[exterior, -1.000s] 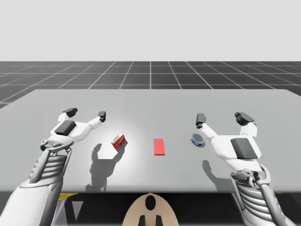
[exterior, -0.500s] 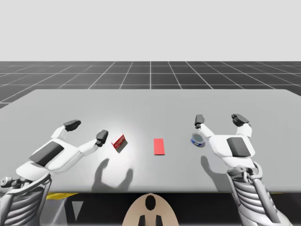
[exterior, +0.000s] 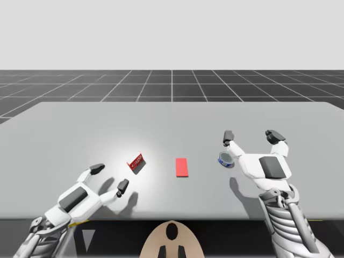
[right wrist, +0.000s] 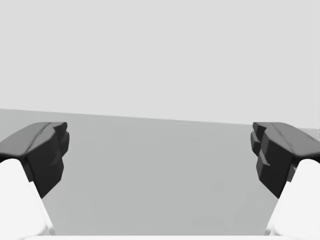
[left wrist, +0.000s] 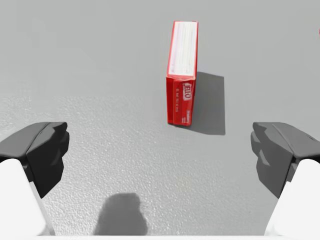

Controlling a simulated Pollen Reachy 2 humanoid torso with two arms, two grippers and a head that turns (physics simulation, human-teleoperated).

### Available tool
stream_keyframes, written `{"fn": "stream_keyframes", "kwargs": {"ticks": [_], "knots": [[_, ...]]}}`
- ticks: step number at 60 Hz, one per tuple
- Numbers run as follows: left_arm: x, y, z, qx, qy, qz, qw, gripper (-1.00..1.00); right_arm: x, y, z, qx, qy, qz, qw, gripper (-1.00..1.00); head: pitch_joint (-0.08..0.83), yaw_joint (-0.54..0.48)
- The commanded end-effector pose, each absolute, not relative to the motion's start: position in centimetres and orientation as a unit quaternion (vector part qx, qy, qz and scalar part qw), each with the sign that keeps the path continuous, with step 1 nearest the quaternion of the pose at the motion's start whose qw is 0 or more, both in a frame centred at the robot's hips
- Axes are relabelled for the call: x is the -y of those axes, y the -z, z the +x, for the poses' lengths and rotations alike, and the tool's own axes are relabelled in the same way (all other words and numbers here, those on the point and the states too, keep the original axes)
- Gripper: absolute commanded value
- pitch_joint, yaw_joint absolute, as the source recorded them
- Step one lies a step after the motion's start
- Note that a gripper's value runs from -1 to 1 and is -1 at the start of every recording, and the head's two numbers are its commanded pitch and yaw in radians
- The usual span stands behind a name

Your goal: Look at the card. If it is red, pick the object on the left. If it is green, pick the object on the right.

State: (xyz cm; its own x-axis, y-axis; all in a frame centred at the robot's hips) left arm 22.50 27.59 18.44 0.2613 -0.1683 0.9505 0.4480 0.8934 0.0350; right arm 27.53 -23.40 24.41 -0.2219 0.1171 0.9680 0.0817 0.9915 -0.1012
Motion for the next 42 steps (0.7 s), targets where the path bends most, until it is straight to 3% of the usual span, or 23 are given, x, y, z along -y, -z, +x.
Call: {"fn": "stream_keyframes", "kwargs": {"ticks": [1, 29, 42], "knots": [[-26.7, -16.9, 24.0, 0.557, 0.200, -0.126, 0.796, -1.00, 23.2, -24.3, 27.6, 0.781, -0.008, -0.061, 0.621, -1.00, 0.684, 0.26], [-22.8, -15.7, 30.2, 0.525, 0.180, -0.120, 0.823, -1.00, 23.4, -24.4, 27.6, 0.783, -0.008, -0.062, 0.619, -1.00, 0.676, 0.24], [-21.7, -14.8, 32.0, 0.511, 0.177, -0.112, 0.834, -1.00, 23.5, -24.6, 27.6, 0.785, -0.007, -0.062, 0.617, -1.00, 0.678, 0.23]]}}
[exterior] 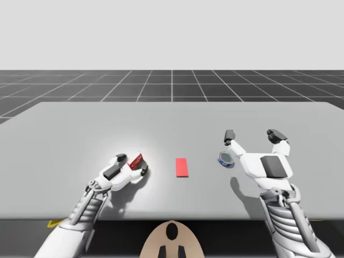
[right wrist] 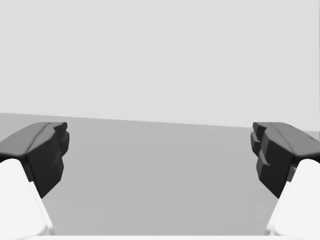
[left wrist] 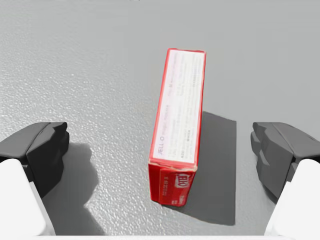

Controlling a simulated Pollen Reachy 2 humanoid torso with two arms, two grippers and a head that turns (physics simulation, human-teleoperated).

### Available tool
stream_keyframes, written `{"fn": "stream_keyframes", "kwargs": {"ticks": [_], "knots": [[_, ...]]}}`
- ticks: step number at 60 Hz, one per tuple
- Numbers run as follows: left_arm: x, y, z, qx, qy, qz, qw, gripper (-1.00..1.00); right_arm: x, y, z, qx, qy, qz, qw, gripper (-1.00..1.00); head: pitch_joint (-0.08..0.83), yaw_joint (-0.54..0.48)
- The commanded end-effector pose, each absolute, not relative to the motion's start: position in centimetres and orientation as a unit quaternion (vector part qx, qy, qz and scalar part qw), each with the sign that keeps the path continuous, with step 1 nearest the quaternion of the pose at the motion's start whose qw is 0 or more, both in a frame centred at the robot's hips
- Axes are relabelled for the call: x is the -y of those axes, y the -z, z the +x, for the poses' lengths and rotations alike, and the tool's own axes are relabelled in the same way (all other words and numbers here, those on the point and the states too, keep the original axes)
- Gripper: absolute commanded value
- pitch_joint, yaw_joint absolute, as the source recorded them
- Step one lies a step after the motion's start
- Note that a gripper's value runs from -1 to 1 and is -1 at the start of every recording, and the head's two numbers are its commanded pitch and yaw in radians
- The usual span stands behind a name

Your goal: Look at the card. If it is red, pick the object on the left. If it is green, pick the object on the right.

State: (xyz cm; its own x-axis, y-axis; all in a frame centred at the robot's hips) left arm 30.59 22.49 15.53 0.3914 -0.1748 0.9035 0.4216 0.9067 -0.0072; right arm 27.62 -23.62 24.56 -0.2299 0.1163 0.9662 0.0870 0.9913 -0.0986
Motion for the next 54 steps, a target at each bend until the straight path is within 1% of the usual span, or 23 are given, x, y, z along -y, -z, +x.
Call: {"fn": "stream_keyframes", "kwargs": {"ticks": [1, 8, 10, 11, 12, 13, 14, 15, 20, 26, 32, 37, 38, 41, 42, 44, 45, 47, 48, 54], "knots": [[-21.7, -14.8, 32.0, 0.509, 0.176, -0.113, 0.835, -1.00, 23.6, -24.6, 27.6, 0.785, -0.007, -0.062, 0.617, -1.00, 0.678, 0.23], [-21.8, -14.6, 31.9, 0.504, 0.177, -0.112, 0.838, -1.00, 23.6, -24.7, 27.5, 0.786, -0.007, -0.062, 0.615, -1.00, 0.678, 0.22], [-21.8, -14.6, 31.9, 0.504, 0.177, -0.112, 0.838, -0.89, 23.6, -24.7, 27.5, 0.786, -0.006, -0.062, 0.615, -1.00, 0.677, 0.22], [-21.8, -14.6, 31.8, 0.505, 0.177, -0.111, 0.838, -0.56, 23.6, -24.7, 27.5, 0.786, -0.006, -0.062, 0.615, -1.00, 0.677, 0.22], [-21.8, -14.6, 31.8, 0.506, 0.177, -0.111, 0.837, -0.15, 23.6, -24.7, 27.5, 0.786, -0.006, -0.062, 0.615, -1.00, 0.677, 0.22], [-21.8, -14.6, 31.8, 0.506, 0.176, -0.111, 0.837, 0.62, 23.6, -24.7, 27.5, 0.786, -0.006, -0.062, 0.615, -1.00, 0.676, 0.22], [-21.8, -14.6, 31.8, 0.506, 0.177, -0.111, 0.837, 0.73, 23.6, -24.7, 27.5, 0.786, -0.006, -0.062, 0.615, -1.00, 0.676, 0.22], [-21.8, -14.6, 31.7, 0.506, 0.177, -0.112, 0.836, 0.88, 23.6, -24.7, 27.5, 0.786, -0.006, -0.062, 0.615, -1.00, 0.674, 0.23], [-21.8, -14.6, 31.6, 0.507, 0.179, -0.113, 0.835, 0.96, 23.6, -24.7, 27.5, 0.787, -0.006, -0.062, 0.614, -1.00, 0.669, 0.23], [-21.7, -14.6, 31.6, 0.507, 0.182, -0.113, 0.835, 0.97, 23.6, -24.7, 27.5, 0.787, -0.006, -0.062, 0.614, -1.00, 0.657, 0.23], [-21.7, -14.5, 31.4, 0.507, 0.185, -0.114, 0.834, 1.00, 23.6, -24.8, 27.4, 0.787, -0.006, -0.063, 0.614, -1.00, 0.619, 0.23], [-21.7, -14.5, 31.3, 0.507, 0.187, -0.115, 0.834, 1.00, 23.6, -24.8, 27.4, 0.787, -0.006, -0.063, 0.613, -1.00, 0.561, 0.23], [-21.7, -14.5, 31.3, 0.507, 0.187, -0.116, 0.833, 1.00, 23.6, -24.8, 27.4, 0.788, -0.006, -0.063, 0.613, -1.00, 0.527, 0.23], [-21.7, -14.5, 31.3, 0.507, 0.188, -0.116, 0.833, 1.00, 23.6, -24.8, 27.4, 0.788, -0.006, -0.064, 0.613, -1.00, 0.491, 0.24], [-21.7, -14.5, 31.2, 0.507, 0.188, -0.116, 0.833, 1.00, 23.6, -24.8, 27.4, 0.788, -0.006, -0.064, 0.613, -1.00, 0.458, 0.24], [-21.7, -14.6, 31.2, 0.508, 0.189, -0.116, 0.833, 1.00, 23.6, -24.8, 27.4, 0.788, -0.006, -0.064, 0.612, -1.00, 0.435, 0.24], [-21.6, -14.5, 31.2, 0.508, 0.189, -0.117, 0.832, 1.00, 23.6, -24.8, 27.4, 0.788, -0.007, -0.065, 0.612, -1.00, 0.405, 0.24], [-21.6, -14.5, 31.2, 0.508, 0.189, -0.117, 0.832, 1.00, 23.6, -24.8, 27.4, 0.788, -0.007, -0.067, 0.612, -1.00, 0.385, 0.24], [-21.6, -14.5, 31.1, 0.508, 0.190, -0.116, 0.832, 1.00, 23.6, -24.8, 27.4, 0.788, -0.007, -0.068, 0.611, -1.00, 0.361, 0.24], [-21.5, -14.5, 31.0, 0.508, 0.191, -0.116, 0.832, 1.00, 23.6, -24.8, 27.3, 0.788, -0.007, -0.073, 0.611, -1.00, 0.305, 0.25]]}}
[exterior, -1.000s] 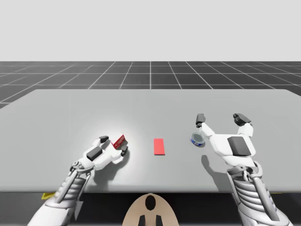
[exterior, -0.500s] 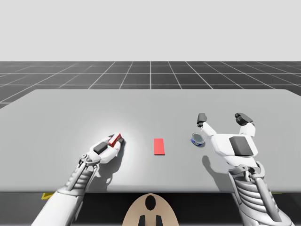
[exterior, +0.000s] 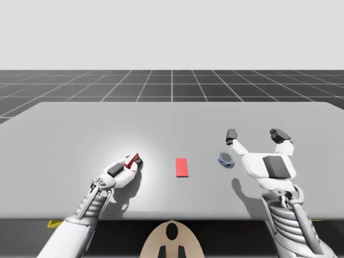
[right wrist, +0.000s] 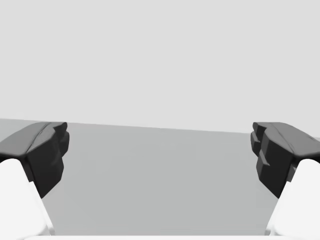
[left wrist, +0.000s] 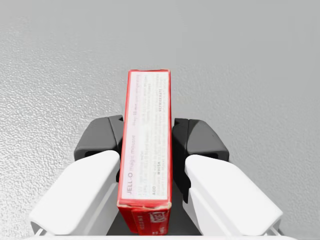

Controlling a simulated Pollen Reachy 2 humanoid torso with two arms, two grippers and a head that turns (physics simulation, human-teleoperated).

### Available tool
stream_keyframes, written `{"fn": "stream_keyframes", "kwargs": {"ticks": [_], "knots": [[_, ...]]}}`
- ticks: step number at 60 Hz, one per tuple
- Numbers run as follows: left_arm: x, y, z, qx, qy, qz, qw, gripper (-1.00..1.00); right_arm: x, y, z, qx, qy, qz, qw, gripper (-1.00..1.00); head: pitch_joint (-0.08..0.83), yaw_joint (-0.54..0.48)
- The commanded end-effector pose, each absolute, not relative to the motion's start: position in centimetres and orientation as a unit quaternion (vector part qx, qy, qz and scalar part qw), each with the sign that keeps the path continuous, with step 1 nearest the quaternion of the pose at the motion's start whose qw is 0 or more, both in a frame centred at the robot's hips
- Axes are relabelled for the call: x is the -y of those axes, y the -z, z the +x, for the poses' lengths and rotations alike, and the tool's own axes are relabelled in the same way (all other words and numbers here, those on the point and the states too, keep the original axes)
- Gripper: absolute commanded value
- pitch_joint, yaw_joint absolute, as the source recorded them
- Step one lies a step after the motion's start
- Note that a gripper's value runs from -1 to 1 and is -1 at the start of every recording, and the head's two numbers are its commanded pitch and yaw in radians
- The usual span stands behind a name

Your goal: Look at the card. If it is red, pick the object on the left. If it is green, pick the object on the right.

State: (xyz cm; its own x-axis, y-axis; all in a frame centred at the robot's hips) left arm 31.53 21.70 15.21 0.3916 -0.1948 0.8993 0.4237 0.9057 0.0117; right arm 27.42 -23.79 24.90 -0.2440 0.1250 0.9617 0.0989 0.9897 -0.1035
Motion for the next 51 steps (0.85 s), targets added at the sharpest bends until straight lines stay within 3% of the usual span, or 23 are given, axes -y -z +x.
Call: {"fn": "stream_keyframes", "kwargs": {"ticks": [1, 18, 38, 51], "knots": [[-21.5, -14.6, 31.0, 0.508, 0.191, -0.116, 0.832, 1.00, 23.6, -24.8, 27.3, 0.788, -0.007, -0.073, 0.612, -1.00, 0.300, 0.25], [-20.8, -16.7, 30.3, 0.524, 0.203, -0.121, 0.819, 1.00, 23.7, -24.8, 27.3, 0.785, -0.003, -0.066, 0.616, -1.00, 0.239, 0.24], [-20.2, -27.9, 27.7, 0.631, 0.222, -0.119, 0.734, 1.00, 23.9, -24.9, 27.2, 0.782, -0.010, -0.067, 0.620, -1.00, 0.233, 0.23], [-19.4, -33.8, 25.8, 0.696, 0.254, -0.077, 0.668, 0.99, 24.2, -24.8, 27.1, 0.778, -0.014, -0.067, 0.625, -1.00, 0.221, 0.23]]}}
